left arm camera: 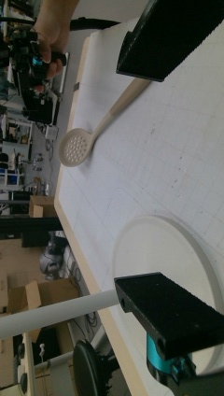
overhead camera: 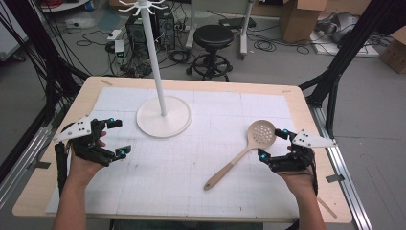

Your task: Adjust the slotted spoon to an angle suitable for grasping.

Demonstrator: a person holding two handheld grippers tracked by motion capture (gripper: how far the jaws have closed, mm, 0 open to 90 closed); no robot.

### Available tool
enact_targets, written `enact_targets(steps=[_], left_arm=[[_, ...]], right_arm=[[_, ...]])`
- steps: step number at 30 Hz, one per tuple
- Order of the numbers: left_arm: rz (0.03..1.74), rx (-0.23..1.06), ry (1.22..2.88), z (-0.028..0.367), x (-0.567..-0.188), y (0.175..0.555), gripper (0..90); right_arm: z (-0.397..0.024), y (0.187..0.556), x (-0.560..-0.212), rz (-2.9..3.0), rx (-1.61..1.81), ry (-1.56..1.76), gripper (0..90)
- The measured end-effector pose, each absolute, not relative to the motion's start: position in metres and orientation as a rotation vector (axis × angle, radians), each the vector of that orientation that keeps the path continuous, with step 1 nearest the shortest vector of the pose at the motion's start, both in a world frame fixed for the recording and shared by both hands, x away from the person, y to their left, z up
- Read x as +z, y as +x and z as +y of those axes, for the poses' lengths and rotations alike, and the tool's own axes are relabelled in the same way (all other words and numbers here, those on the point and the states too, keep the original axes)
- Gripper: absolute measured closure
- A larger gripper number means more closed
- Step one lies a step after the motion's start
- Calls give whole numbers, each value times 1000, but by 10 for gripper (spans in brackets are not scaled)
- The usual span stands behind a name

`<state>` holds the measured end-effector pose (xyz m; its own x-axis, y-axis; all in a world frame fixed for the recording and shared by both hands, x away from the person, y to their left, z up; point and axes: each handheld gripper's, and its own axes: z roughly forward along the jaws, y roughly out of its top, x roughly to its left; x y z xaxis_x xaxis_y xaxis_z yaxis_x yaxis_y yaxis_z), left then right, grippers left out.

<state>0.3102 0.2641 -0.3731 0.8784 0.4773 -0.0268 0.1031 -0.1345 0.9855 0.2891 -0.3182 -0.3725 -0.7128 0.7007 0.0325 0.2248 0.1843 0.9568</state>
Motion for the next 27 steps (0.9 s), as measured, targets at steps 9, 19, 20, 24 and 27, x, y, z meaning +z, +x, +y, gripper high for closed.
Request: enact_targets(steps=[9,19,20,24,27], left_arm=[[452,341,1696,264,-374,311,18],[451,351,1682,268,-372,309,18],[452,350,1680,268,-372,309,18],[445,351,1683,268,-372,309,18],[444,351,1683,268,-372,309,18]], right_arm=[[-315,288,-374,2068,1545,868,7],[-307,286,-371,2097,1529,834,49],[-306,286,-372,2097,1525,829,50],[-304,286,-371,2119,1518,816,134],[-302,285,-371,2148,1519,787,185]])
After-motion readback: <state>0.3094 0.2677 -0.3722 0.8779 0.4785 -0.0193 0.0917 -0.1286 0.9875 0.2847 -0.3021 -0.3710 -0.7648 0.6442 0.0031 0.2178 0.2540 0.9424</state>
